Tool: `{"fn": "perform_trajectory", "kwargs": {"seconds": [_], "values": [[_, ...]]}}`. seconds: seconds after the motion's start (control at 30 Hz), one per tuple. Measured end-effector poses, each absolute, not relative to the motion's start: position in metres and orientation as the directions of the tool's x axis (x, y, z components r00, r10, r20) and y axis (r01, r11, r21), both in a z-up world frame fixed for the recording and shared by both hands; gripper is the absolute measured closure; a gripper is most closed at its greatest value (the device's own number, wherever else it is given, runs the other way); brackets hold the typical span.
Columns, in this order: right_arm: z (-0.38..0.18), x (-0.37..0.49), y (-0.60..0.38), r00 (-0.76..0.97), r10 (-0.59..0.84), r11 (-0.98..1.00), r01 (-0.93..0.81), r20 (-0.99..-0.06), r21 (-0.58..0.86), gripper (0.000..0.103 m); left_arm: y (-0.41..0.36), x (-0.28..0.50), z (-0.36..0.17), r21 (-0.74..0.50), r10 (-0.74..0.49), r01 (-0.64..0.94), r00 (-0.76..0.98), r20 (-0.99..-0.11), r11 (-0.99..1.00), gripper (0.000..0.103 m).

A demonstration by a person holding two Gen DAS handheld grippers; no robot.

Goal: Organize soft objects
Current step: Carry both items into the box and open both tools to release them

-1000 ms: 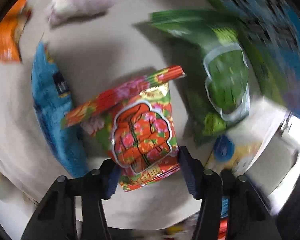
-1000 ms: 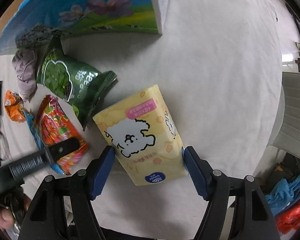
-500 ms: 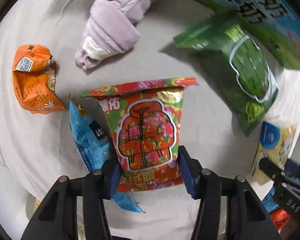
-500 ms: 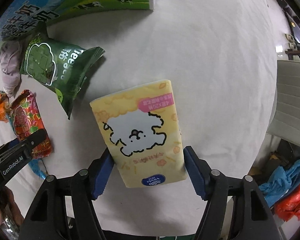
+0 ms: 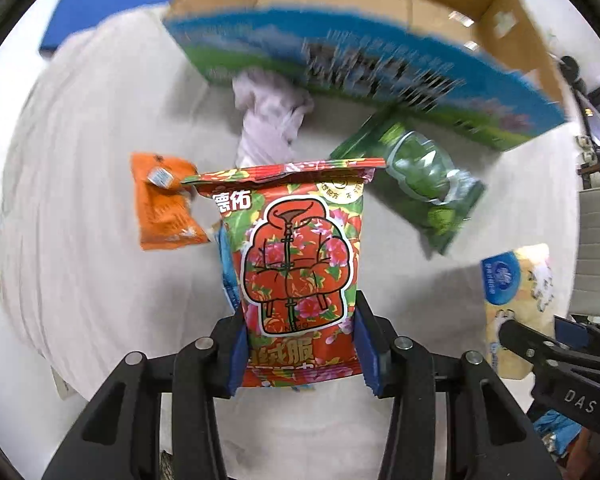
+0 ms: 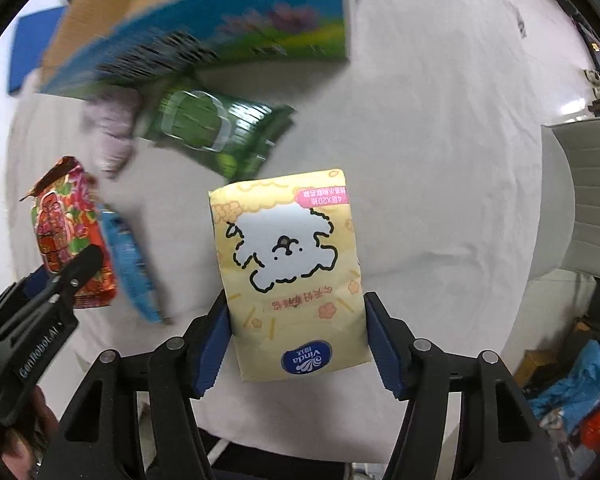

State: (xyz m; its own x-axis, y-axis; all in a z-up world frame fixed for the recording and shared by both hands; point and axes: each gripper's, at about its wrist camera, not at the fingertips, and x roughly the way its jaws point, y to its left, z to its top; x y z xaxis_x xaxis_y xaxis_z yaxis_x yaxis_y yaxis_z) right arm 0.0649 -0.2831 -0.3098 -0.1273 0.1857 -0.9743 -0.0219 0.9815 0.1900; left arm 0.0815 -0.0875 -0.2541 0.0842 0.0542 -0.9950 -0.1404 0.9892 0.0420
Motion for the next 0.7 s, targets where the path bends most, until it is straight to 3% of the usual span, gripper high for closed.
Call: {"fn": "perform_trajectory", "kwargs": {"seconds": [0.4, 0.53, 0.7], "values": [[-0.145, 0.083, -0.294, 0.173, 0.295, 0.955, -0.018, -0.940, 0.297, 0.038, -0.114, 0.123, -0.112, -0.017, -0.013, -0.008, 0.346, -0.938, 1.000, 0.061], [-0.103, 0.105, -0.297, 0.268, 0.265, 0.961, 0.007, -0.926, 0.276, 0.037, -0.101, 0.161, -0.107, -0.037, -0.054, 0.051, 0.393, -0.918, 0.998, 0.061], [-0.090, 0.153, -0.290, 0.323, 0.210, 0.967, 0.071, -0.923, 0.244, 0.038, -0.092, 0.211, -0.095, -0.046, -0.086, 0.107, 0.415, -0.906, 0.993, 0.061]]}}
